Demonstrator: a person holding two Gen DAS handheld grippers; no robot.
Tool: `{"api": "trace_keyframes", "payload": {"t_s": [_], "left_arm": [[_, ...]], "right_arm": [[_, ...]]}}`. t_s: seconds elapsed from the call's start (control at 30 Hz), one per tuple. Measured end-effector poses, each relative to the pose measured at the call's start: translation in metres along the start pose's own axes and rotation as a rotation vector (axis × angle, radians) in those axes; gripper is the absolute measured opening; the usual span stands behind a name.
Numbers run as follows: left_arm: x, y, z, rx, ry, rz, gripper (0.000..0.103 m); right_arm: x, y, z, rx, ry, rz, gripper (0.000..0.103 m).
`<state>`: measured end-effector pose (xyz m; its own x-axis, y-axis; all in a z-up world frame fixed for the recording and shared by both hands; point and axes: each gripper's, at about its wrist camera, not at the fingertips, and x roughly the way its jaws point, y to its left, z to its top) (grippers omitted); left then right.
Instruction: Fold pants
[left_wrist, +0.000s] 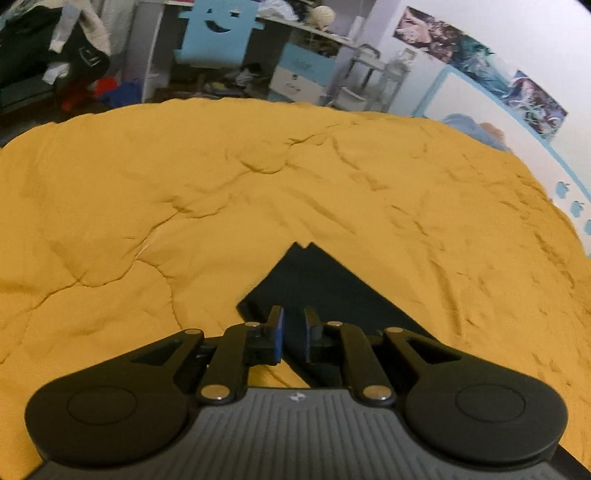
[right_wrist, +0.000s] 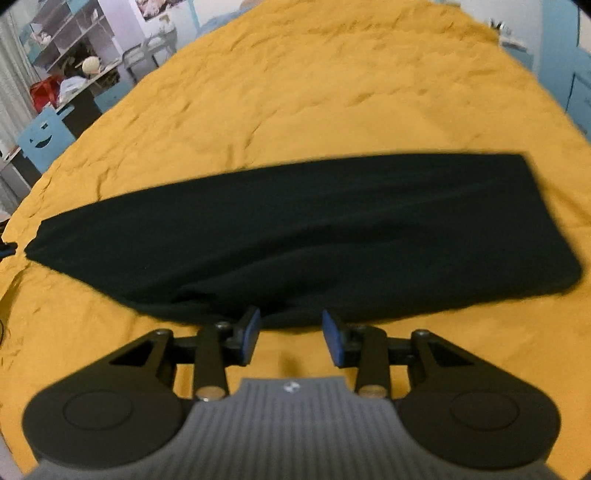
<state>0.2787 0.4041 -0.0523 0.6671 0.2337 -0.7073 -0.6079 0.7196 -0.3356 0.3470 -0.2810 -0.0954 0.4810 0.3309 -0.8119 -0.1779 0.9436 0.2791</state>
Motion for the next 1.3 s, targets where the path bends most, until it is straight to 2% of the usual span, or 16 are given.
{"api": "trace_keyframes", "payload": {"t_s": [0.2, 0.23, 0.27, 0.3, 0.4, 0.5, 0.63, 0.73, 0.83, 0.93, 1.0, 1.07, 1.17, 1.23, 1.3], "left_arm": [[-0.011, 0.003, 0.001, -0.001, -0.014, -0.037, 0.011], [-0.012, 0.004, 0.001, -0.005, -0.015, -0.041, 0.011], [-0.012, 0.005, 0.0, -0.005, -0.014, -0.044, 0.011], [-0.013, 0.005, -0.001, -0.003, -0.014, -0.045, 0.011], [-0.013, 0.007, -0.001, 0.009, -0.014, -0.045, 0.011], [-0.012, 0.009, 0.001, 0.01, -0.016, -0.04, 0.011], [-0.012, 0.012, 0.0, -0.017, -0.013, -0.04, 0.011], [-0.013, 0.011, -0.002, -0.011, -0.008, -0.041, 0.011], [-0.014, 0.012, -0.001, -0.004, -0.002, -0.036, 0.011], [-0.017, 0.012, 0.0, -0.001, -0.004, -0.043, 0.011], [-0.018, 0.012, -0.001, 0.01, -0.004, -0.043, 0.011], [-0.018, 0.012, -0.002, 0.012, -0.002, -0.04, 0.011], [-0.02, 0.016, -0.002, -0.016, -0.004, -0.039, 0.011], [-0.021, 0.022, -0.001, -0.05, -0.014, -0.048, 0.016], [-0.021, 0.029, 0.0, -0.089, -0.031, -0.058, 0.019]], "right_arm": [[0.031, 0.022, 0.002, 0.103, -0.023, -0.026, 0.036], [0.033, 0.023, 0.003, 0.12, -0.025, -0.035, 0.029], [0.034, 0.021, 0.003, 0.136, -0.028, -0.028, 0.003], [0.036, 0.022, 0.001, 0.148, -0.026, -0.01, 0.0], [0.012, 0.029, 0.004, 0.092, -0.038, -0.001, 0.0], [-0.005, 0.038, 0.002, -0.002, 0.0, -0.011, 0.0], [0.021, 0.034, -0.016, -0.046, 0.127, -0.04, 0.0], [0.037, 0.032, -0.031, -0.045, 0.175, -0.045, 0.0], [0.031, 0.029, -0.032, -0.03, 0.157, -0.031, 0.0], [0.008, 0.026, -0.023, -0.043, 0.093, -0.02, 0.001], [-0.004, 0.028, -0.01, -0.064, 0.036, -0.018, 0.002], [-0.006, 0.031, 0.009, -0.088, -0.011, -0.014, 0.007], [0.005, 0.035, 0.029, -0.136, -0.062, -0.033, 0.009], [0.02, 0.035, 0.036, -0.152, -0.051, -0.052, 0.016], [0.036, 0.028, 0.034, -0.155, 0.0, -0.064, 0.016]]}}
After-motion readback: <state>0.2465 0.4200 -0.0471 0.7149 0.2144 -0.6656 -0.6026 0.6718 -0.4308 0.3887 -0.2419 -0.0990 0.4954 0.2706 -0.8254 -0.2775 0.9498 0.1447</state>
